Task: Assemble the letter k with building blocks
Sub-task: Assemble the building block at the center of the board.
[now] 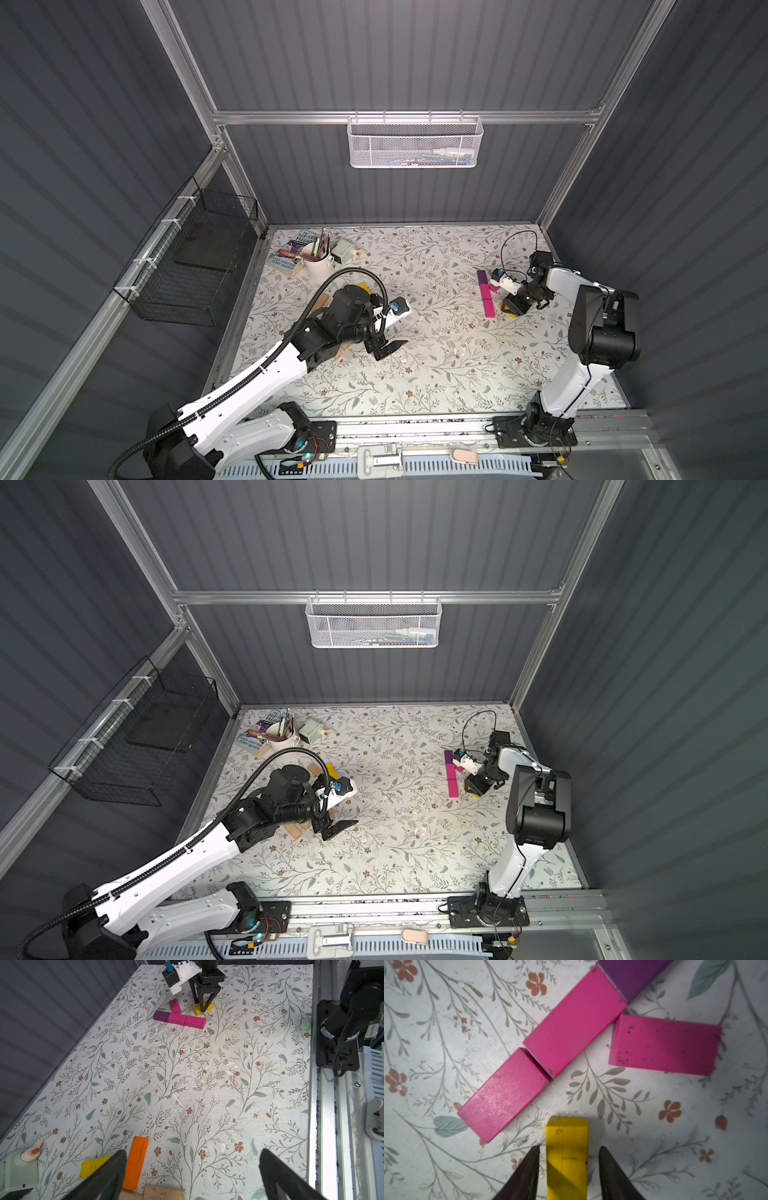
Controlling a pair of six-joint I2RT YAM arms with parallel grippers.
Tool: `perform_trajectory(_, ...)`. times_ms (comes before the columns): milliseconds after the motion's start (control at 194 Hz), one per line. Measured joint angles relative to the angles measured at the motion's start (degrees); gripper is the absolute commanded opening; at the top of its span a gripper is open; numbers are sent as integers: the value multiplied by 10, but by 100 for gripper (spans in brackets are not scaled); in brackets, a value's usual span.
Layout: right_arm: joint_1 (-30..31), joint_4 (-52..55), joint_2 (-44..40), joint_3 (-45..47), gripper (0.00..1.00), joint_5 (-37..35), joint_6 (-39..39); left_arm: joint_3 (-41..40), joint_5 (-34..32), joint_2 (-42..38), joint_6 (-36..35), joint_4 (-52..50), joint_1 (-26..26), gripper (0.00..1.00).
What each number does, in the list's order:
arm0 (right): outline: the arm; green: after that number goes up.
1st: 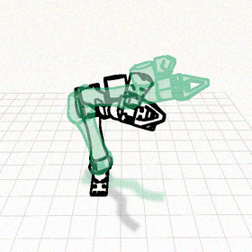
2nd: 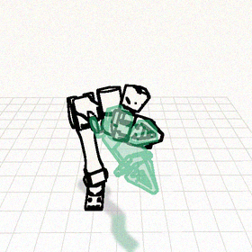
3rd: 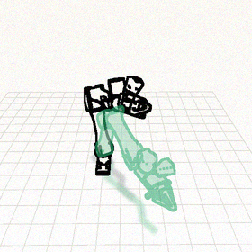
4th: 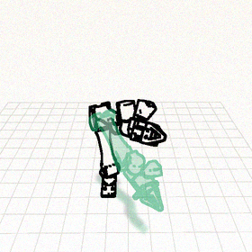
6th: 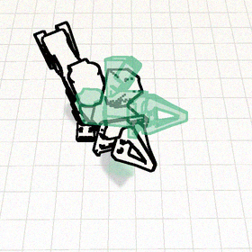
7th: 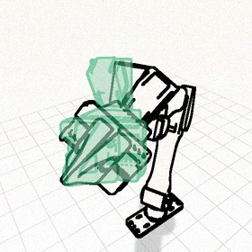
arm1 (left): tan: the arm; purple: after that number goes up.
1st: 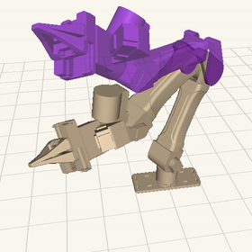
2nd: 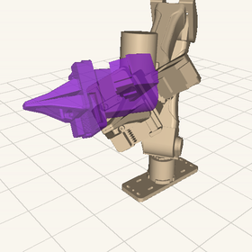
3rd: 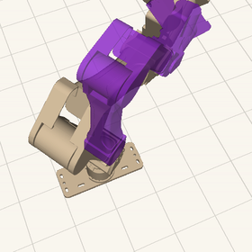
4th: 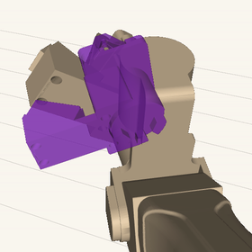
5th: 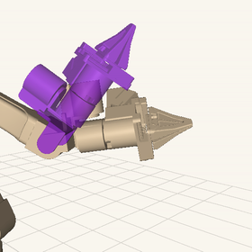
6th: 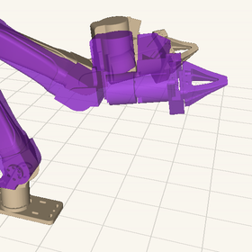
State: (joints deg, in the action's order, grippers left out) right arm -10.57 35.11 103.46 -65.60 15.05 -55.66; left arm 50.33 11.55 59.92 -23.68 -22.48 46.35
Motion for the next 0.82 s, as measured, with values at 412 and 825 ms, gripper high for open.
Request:
perform_trajectory(412, -37, 5, -62, 45, 51, 0, -27, -2, -2, 0, 2, 1, 0, 100)
perform_trajectory(825, -37, 2, -26, 45, 44, 10, -34, -31, 52, -26, -11, 28, 0, 99)
